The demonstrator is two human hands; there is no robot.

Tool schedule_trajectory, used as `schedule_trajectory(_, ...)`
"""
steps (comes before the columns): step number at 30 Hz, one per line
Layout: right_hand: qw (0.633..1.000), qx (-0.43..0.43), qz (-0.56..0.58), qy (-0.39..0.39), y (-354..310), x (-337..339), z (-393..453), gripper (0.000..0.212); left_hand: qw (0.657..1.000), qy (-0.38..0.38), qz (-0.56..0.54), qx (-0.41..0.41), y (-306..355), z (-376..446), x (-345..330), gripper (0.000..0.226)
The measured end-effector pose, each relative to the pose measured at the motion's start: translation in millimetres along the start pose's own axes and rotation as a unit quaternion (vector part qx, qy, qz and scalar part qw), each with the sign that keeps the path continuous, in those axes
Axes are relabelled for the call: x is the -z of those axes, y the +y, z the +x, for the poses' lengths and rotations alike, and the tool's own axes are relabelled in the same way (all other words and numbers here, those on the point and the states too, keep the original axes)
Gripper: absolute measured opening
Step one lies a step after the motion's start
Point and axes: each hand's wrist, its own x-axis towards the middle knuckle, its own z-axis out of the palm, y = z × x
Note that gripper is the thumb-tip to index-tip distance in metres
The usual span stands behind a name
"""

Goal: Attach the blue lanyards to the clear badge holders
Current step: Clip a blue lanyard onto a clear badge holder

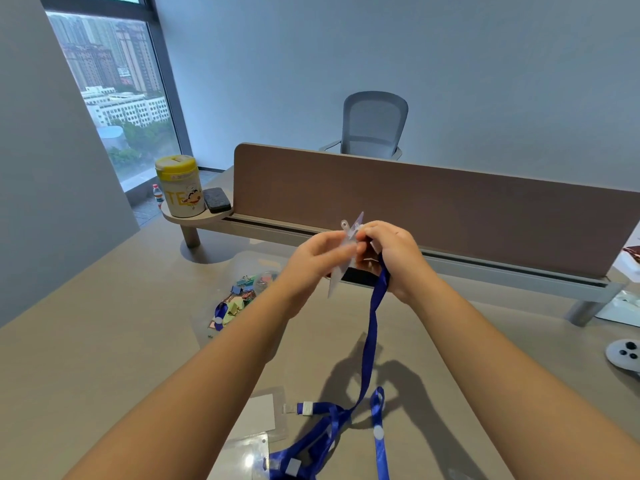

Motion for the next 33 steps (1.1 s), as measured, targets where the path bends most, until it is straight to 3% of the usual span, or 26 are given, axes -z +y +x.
schedule_trajectory(2, 0.999, -0.005, 0.028, -0.02, -5, 3, 1, 0.023, 0.996, 0.008, 0.087, -0.026, -7, 1, -1, 0.032)
schedule_trajectory(6, 0.998, -0.029, 0.048, -0.038, -16, 7, 5, 0.024, 0.971, 0.115, 0.194, -0.085, -9, 9, -1, 0.023)
schedule_trajectory(8, 0.999, -0.021, 0.0, -0.041, -20, 11, 8, 0.027, 0.947, 0.173, 0.248, -0.112, -7, 14, 3, 0.023)
schedule_trajectory(10, 0.993, 0.016, -0.115, -0.031, -24, 14, 12, 0.028, 0.915, 0.219, 0.308, -0.138, -3, 16, 7, 0.023)
schedule_trajectory(12, 0.97, 0.064, -0.233, 0.0, -26, 16, 17, 0.028, 0.865, 0.256, 0.376, -0.211, 3, 15, 10, 0.022)
schedule_trajectory(14, 0.942, 0.116, -0.315, 0.03, -27, 15, 21, 0.026, 0.792, 0.26, 0.469, -0.293, 9, 16, 15, 0.023)
schedule_trajectory(16, 0.905, 0.162, -0.392, 0.047, -25, 13, 24, 0.028, 0.716, 0.268, 0.55, -0.337, 11, 19, 18, 0.029)
schedule_trajectory(18, 0.855, 0.2, -0.474, 0.067, -20, 12, 26, 0.03, 0.676, 0.268, 0.59, -0.35, 11, 22, 18, 0.032)
schedule_trajectory(20, 0.788, 0.235, -0.563, 0.086, -14, 12, 26, 0.028, 0.689, 0.261, 0.59, -0.331, 12, 19, 16, 0.031)
schedule_trajectory(22, 0.714, 0.269, -0.64, 0.089, -7, 12, 26, 0.026, 0.748, 0.249, 0.544, -0.288, 10, 16, 12, 0.023)
schedule_trajectory(24, 0.681, 0.28, -0.672, 0.078, 3, 15, 28, 0.026, 0.825, 0.24, 0.469, -0.204, 7, 19, 11, 0.019)
schedule_trajectory(26, 0.719, 0.26, -0.641, 0.072, 15, 22, 29, 0.027, 0.867, 0.233, 0.418, -0.135, -2, 20, 13, 0.02)
schedule_trajectory(29, 0.855, 0.146, -0.492, 0.066, 39, 35, 33, 0.026, 0.892, 0.208, 0.396, -0.062, -24, 19, 11, 0.022)
schedule_trajectory(30, 0.883, 0.095, -0.456, 0.064, 50, 41, 34, 0.026, 0.898, 0.193, 0.394, -0.037, -34, 17, 8, 0.023)
schedule_trajectory(33, 0.907, -0.028, -0.416, 0.06, 88, 62, 33, 0.03, 0.909, 0.16, 0.384, 0.016, -68, 12, -2, 0.025)
